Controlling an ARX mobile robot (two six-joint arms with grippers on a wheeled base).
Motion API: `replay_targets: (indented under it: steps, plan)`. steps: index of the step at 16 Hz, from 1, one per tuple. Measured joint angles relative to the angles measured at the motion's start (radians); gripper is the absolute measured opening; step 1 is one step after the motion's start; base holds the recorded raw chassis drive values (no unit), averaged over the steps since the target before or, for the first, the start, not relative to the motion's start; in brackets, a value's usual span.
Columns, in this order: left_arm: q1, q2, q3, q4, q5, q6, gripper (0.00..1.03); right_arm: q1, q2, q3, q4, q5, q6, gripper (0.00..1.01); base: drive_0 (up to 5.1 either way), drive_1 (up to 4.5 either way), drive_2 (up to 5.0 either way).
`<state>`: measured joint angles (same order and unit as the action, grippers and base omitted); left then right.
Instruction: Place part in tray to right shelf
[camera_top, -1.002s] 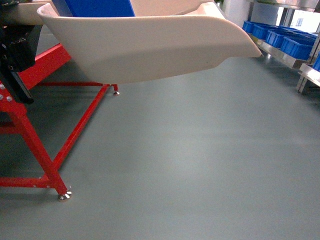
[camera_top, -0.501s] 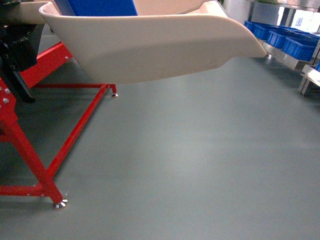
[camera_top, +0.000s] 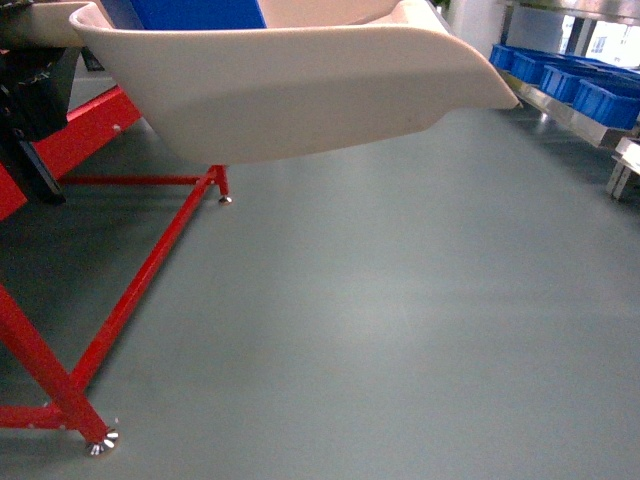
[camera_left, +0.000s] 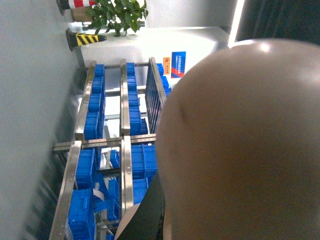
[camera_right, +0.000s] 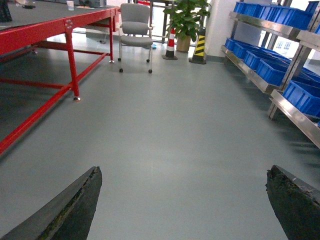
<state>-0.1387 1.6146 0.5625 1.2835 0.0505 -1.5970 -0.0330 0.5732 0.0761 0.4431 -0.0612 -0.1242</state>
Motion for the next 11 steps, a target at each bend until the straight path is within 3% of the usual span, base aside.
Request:
replay_targets:
  steps: [11]
  plan:
    - [0.0, 0.0, 0.0, -0.01, 0.001, 0.0, 0.15, 0.0, 0.001, -0.002, -0.004, 0.0, 0.0, 0.98, 4.9, -2.59, -2.6]
